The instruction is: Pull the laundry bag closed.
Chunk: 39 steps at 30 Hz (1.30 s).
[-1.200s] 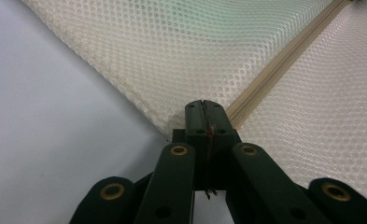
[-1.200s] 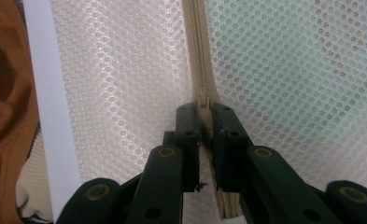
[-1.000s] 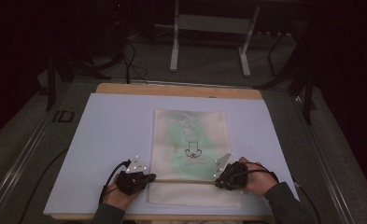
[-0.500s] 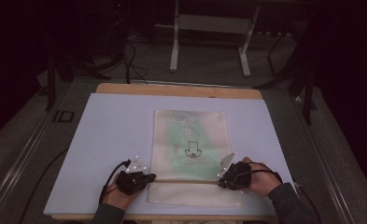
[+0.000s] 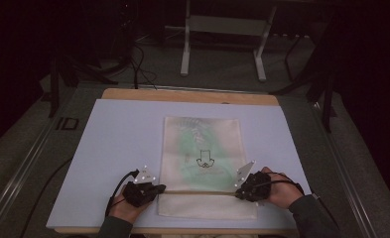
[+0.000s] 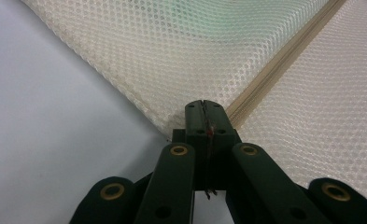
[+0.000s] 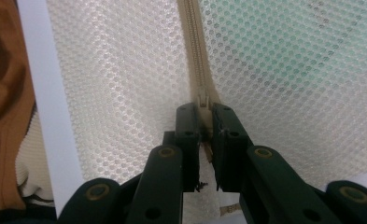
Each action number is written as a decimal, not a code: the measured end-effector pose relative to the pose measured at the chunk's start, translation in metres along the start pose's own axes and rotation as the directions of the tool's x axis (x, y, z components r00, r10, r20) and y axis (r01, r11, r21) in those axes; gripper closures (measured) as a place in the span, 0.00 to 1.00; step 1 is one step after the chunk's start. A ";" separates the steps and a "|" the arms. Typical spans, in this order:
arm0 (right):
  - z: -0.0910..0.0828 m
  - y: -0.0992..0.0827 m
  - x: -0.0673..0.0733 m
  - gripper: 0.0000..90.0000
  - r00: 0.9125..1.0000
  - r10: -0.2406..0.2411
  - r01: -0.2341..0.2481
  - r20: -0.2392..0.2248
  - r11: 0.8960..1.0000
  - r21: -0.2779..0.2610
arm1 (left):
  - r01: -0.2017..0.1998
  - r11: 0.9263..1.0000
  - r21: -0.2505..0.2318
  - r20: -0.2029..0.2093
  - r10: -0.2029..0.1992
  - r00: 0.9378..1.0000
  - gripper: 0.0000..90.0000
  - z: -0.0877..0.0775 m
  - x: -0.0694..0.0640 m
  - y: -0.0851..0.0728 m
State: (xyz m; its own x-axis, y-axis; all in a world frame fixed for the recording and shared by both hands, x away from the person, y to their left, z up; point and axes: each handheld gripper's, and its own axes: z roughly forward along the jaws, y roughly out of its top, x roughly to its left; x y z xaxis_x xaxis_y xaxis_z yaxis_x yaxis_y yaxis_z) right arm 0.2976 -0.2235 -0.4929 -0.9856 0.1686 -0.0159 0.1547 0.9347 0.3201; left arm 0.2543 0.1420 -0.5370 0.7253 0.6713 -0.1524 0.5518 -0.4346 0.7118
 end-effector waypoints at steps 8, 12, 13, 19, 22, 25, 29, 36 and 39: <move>-0.005 -0.003 -0.002 0.91 1.000 0.008 -0.008 0.006 1.000 0.000 | -0.001 1.000 0.000 0.000 0.001 1.000 0.99 0.000 0.000 0.000; -0.008 -0.010 -0.004 0.91 1.000 0.020 -0.020 0.011 1.000 -0.004 | 0.000 1.000 0.000 0.001 0.000 1.000 0.99 0.000 0.000 0.000; -0.010 -0.013 -0.004 0.91 1.000 0.028 -0.028 0.014 1.000 -0.003 | 0.000 1.000 0.000 0.000 0.000 1.000 0.99 0.000 0.000 0.000; -0.012 -0.023 -0.005 0.91 0.999 0.049 -0.049 0.013 0.999 -0.010 | 0.000 1.000 -0.001 0.000 0.000 1.000 0.99 0.000 0.000 0.000; -0.013 -0.026 -0.005 0.91 0.998 0.062 -0.062 0.014 0.998 -0.001 | 0.000 1.000 0.000 0.001 0.000 1.000 0.99 0.000 0.000 0.000; -0.014 -0.031 -0.006 0.91 0.997 0.071 -0.071 0.015 0.997 -0.008 | 0.000 1.000 0.000 0.000 0.000 1.000 0.99 0.000 0.000 0.000; -0.017 -0.037 -0.005 0.91 0.997 0.083 -0.082 0.008 0.996 -0.035 | -0.001 1.000 0.000 0.000 0.001 1.000 0.99 0.000 0.000 0.000; -0.014 -0.037 -0.005 0.91 0.996 0.085 -0.085 0.011 0.996 -0.040 | -0.002 1.000 0.000 -0.001 0.002 1.000 0.99 0.000 0.000 0.000; -0.014 -0.040 -0.005 0.90 0.995 0.100 -0.099 0.010 0.993 -0.061 | 0.000 1.000 -0.001 0.001 0.000 1.000 0.99 0.000 0.000 0.000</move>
State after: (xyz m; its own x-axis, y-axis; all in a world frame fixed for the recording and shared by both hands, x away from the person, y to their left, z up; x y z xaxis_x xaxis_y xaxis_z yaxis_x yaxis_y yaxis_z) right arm 0.2954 -0.2659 -0.4927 -0.9645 0.2640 0.0063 0.2469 0.8927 0.3769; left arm 0.2544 0.1419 -0.5371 0.7256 0.6709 -0.1527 0.5514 -0.4342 0.7124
